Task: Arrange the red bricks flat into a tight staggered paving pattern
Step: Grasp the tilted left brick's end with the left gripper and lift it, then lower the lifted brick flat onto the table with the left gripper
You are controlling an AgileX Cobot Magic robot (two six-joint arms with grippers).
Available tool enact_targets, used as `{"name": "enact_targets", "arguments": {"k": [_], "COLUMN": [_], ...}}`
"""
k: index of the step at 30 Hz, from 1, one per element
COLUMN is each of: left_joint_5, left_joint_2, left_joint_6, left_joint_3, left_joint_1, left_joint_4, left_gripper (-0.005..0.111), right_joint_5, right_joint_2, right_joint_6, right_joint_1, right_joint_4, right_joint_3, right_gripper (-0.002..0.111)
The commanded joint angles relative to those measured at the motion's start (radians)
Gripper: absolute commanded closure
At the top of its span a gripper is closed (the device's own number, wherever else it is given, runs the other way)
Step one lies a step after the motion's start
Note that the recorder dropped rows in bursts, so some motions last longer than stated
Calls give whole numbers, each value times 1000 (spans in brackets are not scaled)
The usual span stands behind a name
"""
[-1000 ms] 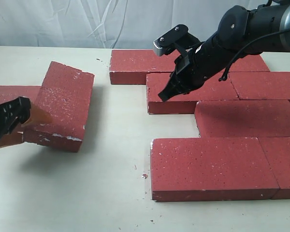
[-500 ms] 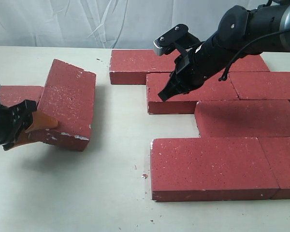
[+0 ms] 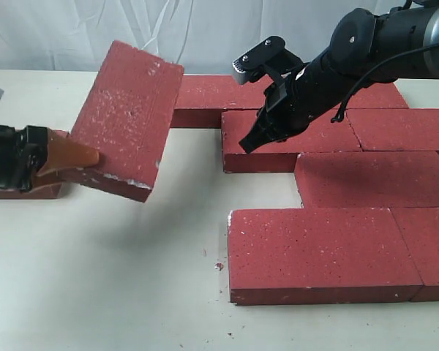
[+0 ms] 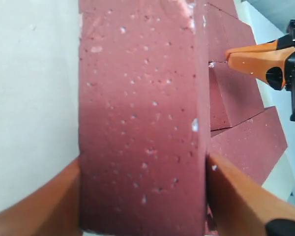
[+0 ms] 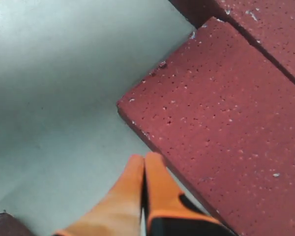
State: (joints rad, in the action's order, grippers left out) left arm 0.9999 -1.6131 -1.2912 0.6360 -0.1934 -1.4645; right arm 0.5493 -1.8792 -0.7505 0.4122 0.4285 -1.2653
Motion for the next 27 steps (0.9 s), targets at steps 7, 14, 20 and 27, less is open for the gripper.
{"name": "enact_targets", "arguments": {"k": [7, 14, 20, 27], "left_joint_5": [-57, 139, 155, 189], "left_joint_2": [152, 152, 137, 9], "left_joint_6": [57, 66, 17, -165], "left_joint_3": [167, 311, 362, 364], "left_joint_1": [6, 6, 6, 6], "left_joint_4": [415, 630, 761, 793], "left_gripper": [107, 107, 107, 107], "right_joint_5": [114, 133, 133, 118], "right_joint_2": [20, 31, 31, 31], "right_joint_6": [31, 100, 100, 100], "right_joint_1": [-4, -4, -4, -4], "right_joint_4": [-194, -256, -256, -245], "right_joint_3": [3, 3, 3, 3], "right_gripper": [109, 109, 109, 109]}}
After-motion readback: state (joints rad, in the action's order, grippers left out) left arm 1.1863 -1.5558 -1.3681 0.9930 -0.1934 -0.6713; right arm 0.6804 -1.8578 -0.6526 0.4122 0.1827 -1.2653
